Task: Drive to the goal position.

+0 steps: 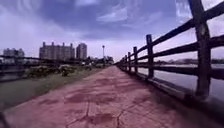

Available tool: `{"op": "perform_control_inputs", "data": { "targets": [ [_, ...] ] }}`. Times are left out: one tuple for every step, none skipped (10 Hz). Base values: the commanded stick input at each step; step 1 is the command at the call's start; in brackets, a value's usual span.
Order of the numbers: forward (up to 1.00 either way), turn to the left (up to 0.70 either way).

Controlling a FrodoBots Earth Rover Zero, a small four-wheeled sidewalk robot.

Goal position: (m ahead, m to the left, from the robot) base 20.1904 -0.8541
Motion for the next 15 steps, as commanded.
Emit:
{"op": "perform_control_inputs", "data": {
  "targets": [
    [0.95,0.0],
    [0.95,0.0],
    [0.95,0.0],
    [0.95,0.0],
    [0.95,0.0],
    [0.95,0.0],
    [0.95,0.0],
    [0.95,0.0],
    [0.95,0.0],
    [0.95,0.0],
    [0.95,0.0],
    [0.95,0.0],
    [0.95,0.0],
    [0.95,0.0],
    [0.95,0.0]
  ]
}}
